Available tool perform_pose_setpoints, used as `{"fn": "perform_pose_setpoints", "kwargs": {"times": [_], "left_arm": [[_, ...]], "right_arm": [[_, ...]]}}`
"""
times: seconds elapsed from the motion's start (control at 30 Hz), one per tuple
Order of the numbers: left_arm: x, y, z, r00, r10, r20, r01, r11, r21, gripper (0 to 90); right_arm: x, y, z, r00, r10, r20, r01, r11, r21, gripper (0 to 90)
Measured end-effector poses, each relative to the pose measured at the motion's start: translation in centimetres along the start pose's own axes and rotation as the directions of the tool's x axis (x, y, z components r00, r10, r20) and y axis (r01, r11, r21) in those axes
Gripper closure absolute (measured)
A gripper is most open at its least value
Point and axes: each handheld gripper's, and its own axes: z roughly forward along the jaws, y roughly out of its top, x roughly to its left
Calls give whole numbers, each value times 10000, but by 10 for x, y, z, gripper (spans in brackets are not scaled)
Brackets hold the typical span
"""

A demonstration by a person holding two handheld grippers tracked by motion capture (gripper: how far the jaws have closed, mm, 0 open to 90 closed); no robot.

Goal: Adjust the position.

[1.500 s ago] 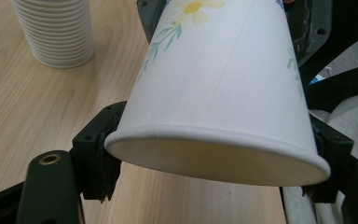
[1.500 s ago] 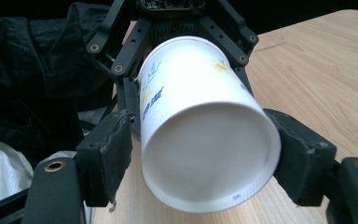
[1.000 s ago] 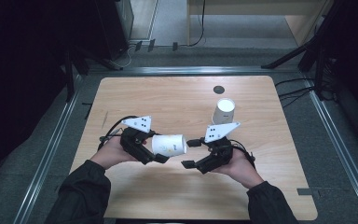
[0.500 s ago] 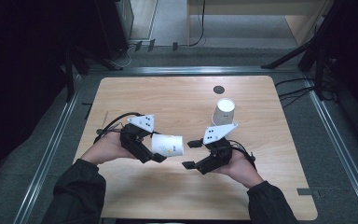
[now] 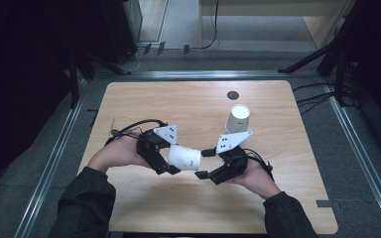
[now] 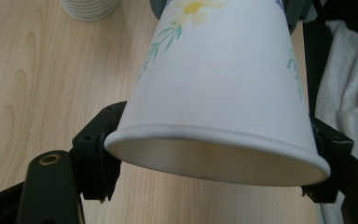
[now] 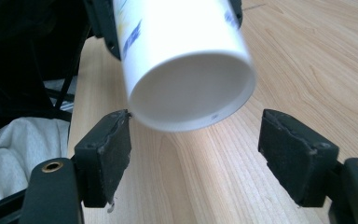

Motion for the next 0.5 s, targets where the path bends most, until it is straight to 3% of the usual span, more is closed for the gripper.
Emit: {"fn": "perform_pose_setpoints", "kwargs": {"times": [0.27, 0.5], "left_arm": [[0, 8, 12, 9998, 138, -118, -126, 9952, 965, 225], [1, 3, 21, 10000, 29, -25, -24, 9831, 1831, 225]], "right_arm": [[-2, -1, 3, 10000, 44, 46, -45, 9998, 206, 249], [1, -2, 11, 9999, -34, -107, 38, 9992, 385, 249]]}}
